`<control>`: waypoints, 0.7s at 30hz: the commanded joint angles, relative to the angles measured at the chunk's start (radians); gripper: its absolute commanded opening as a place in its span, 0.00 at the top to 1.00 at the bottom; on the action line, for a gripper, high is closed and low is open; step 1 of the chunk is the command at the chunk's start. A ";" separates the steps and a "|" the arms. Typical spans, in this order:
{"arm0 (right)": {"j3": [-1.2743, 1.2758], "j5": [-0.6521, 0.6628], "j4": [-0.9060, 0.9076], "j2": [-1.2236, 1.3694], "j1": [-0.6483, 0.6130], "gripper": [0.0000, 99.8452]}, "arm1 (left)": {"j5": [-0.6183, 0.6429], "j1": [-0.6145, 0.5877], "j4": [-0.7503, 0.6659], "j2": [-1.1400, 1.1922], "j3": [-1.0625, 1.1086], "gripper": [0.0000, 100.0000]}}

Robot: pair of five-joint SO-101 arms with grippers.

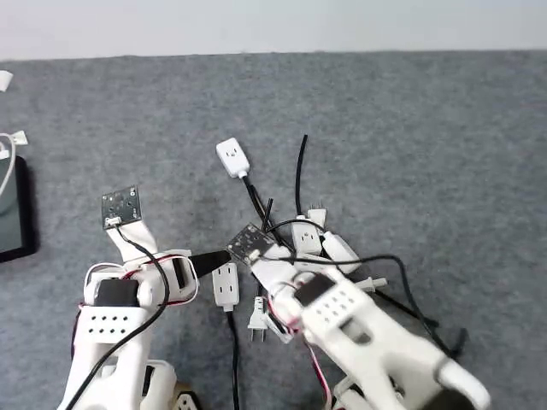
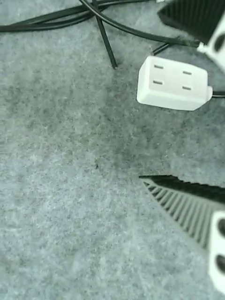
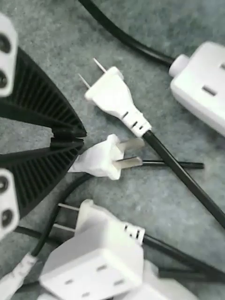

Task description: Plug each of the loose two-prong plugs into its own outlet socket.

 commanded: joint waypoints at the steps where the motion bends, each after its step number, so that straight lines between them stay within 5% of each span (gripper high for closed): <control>1: -0.152 -0.034 0.028 0.174 0.018 0.99 | -0.005 -0.003 -0.028 -0.015 -0.004 0.55; 21: -0.193 0.100 -0.162 0.134 0.526 0.99 | -0.005 0.002 -0.028 -0.015 0.005 0.55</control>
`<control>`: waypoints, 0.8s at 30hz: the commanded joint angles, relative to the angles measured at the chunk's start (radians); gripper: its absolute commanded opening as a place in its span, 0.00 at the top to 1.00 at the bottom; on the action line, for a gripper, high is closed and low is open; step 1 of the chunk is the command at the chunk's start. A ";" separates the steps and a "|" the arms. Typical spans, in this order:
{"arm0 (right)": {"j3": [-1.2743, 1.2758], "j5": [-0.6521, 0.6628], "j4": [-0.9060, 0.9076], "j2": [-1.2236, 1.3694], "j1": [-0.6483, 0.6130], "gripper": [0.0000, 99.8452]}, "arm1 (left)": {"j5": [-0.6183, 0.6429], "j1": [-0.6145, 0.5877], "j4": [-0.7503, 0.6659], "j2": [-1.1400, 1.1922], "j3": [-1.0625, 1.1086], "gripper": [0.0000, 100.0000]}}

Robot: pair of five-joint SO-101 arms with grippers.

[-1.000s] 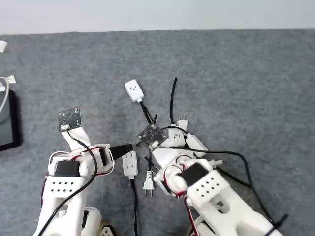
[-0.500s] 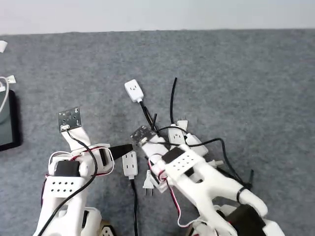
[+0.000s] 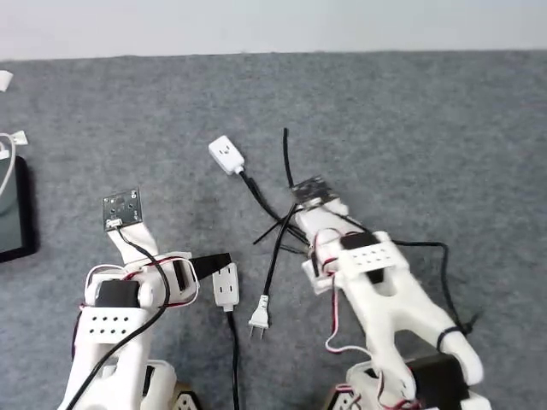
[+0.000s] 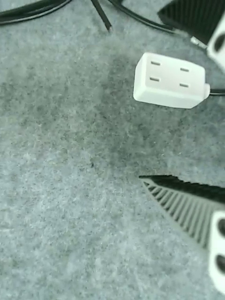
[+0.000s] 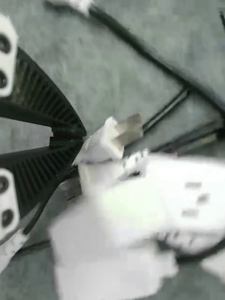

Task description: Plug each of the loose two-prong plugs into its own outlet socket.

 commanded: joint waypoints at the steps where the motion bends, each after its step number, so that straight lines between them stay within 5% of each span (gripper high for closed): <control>1: -0.069 0.011 -0.050 -0.047 0.077 0.99 | -0.005 0.000 -0.028 -0.015 -0.012 0.55; 9: -0.072 -0.003 -0.079 -0.047 0.136 0.99 | -0.003 -0.005 -0.028 -0.015 -0.012 0.55; 13: -0.087 -0.150 0.019 -0.082 0.120 0.99 | -0.003 -0.005 -0.038 -0.018 -0.012 0.55; 17: -0.084 -0.284 0.163 -0.222 -0.016 0.99 | -0.003 -0.026 -0.041 -0.020 -0.012 0.55; 24: 0.097 -0.290 0.084 -0.369 -0.277 0.94 | -0.012 -0.077 -0.040 -0.015 0.008 0.55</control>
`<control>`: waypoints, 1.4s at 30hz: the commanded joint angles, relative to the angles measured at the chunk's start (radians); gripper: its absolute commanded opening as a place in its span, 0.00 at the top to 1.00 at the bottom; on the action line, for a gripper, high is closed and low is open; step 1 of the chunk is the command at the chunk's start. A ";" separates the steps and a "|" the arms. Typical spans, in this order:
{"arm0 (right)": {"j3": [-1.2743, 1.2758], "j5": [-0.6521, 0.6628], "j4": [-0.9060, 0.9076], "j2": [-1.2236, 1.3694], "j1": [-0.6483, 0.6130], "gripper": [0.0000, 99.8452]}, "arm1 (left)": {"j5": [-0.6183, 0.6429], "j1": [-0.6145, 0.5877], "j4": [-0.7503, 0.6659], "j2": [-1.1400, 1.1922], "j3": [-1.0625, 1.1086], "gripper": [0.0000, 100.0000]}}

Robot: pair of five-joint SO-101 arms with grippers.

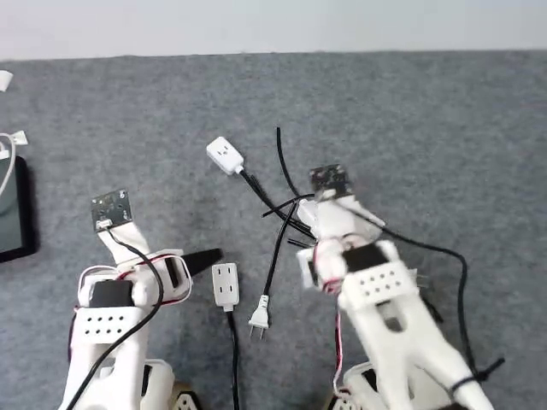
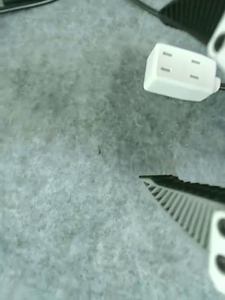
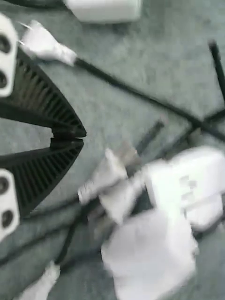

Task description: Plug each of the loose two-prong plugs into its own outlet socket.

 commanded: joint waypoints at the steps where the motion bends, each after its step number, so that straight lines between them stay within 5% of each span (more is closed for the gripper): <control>1: 0.040 -0.014 -0.028 -0.050 -0.183 0.91 | -0.028 -0.018 -0.025 -0.015 0.012 0.55; 6: 0.044 -0.149 -0.088 -0.001 -0.346 0.86 | -0.075 -0.012 -0.025 -0.015 0.015 0.55; 20: -0.258 -0.313 0.004 0.418 -0.463 0.85 | -0.077 -0.014 -0.049 -0.015 0.018 0.56; 29: -0.296 -0.316 0.004 0.481 -0.430 0.86 | -0.077 -0.017 -0.052 -0.015 0.018 0.56; 42: -0.296 -0.221 0.002 0.475 -0.346 0.99 | -0.077 -0.012 -0.054 -0.015 0.025 0.56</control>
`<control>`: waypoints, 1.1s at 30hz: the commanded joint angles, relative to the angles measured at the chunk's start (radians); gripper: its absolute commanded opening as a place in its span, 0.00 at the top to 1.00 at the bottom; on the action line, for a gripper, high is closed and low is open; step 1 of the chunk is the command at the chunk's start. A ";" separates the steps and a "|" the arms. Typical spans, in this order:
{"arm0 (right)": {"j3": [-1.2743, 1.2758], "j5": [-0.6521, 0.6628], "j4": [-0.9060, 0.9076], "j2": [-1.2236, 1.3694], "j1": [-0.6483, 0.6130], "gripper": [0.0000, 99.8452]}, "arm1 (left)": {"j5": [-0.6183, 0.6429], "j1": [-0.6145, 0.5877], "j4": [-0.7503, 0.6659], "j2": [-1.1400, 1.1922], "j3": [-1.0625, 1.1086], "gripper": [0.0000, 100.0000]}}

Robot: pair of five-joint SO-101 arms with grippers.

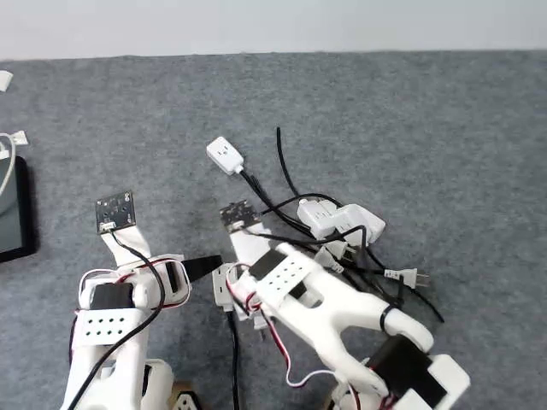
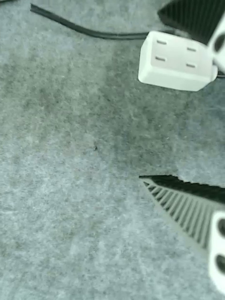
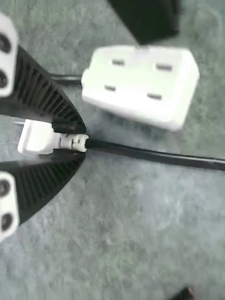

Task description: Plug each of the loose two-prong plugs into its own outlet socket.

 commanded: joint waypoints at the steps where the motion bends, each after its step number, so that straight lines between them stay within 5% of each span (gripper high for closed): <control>1: -0.051 0.078 0.013 -0.015 0.070 0.99 | -0.009 0.000 -0.026 -0.014 -0.012 0.56; 14: -0.051 0.284 0.090 -0.483 0.213 0.99 | -0.081 0.002 -0.020 -0.012 -0.012 0.57; 24: -0.058 0.325 0.079 -0.605 -0.058 0.99 | -0.124 0.044 -0.095 -0.012 0.001 1.00; 33: -0.069 0.427 0.044 -0.616 -0.062 0.99 | -0.158 0.043 -0.103 0.015 -0.005 0.99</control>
